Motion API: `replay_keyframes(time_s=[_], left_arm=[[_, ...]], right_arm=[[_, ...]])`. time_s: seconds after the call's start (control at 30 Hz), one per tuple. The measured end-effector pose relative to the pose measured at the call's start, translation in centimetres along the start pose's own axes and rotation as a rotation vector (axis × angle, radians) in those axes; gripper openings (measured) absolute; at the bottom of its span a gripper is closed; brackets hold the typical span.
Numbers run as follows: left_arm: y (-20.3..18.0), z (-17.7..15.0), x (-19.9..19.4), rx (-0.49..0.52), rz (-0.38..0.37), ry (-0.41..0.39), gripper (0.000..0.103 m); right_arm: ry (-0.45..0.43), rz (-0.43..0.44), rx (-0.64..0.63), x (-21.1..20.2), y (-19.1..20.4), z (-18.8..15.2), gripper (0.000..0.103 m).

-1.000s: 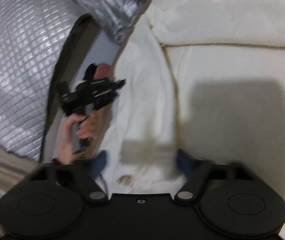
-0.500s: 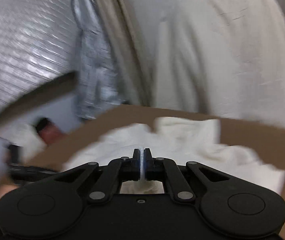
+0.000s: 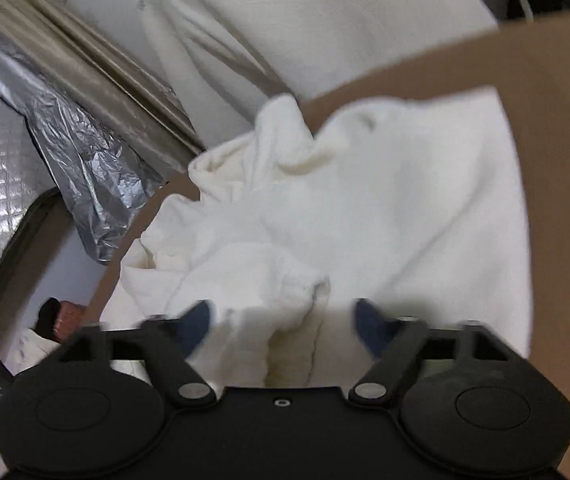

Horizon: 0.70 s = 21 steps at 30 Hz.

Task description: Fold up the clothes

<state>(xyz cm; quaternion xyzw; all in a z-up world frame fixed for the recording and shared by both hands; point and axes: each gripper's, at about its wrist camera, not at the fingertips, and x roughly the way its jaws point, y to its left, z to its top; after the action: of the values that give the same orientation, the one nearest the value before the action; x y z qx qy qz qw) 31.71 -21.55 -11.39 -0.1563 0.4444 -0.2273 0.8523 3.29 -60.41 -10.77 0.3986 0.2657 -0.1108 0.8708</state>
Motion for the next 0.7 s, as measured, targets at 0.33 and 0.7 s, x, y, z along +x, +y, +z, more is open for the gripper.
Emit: replay_keyframes(time_s=[0.33,0.7], left_arm=[[3.2,0.8,-1.4,-0.122,-0.01,-0.086,0.013],[2.1,0.5,-0.6,-0.087,-0.051,0.024,0.017]], right_arm=[[-0.112,0.188,-0.456,0.7,12.6,3.0,0.033],[-0.21,-0.148,-0.584,0.1,13.9,4.9,0.033]])
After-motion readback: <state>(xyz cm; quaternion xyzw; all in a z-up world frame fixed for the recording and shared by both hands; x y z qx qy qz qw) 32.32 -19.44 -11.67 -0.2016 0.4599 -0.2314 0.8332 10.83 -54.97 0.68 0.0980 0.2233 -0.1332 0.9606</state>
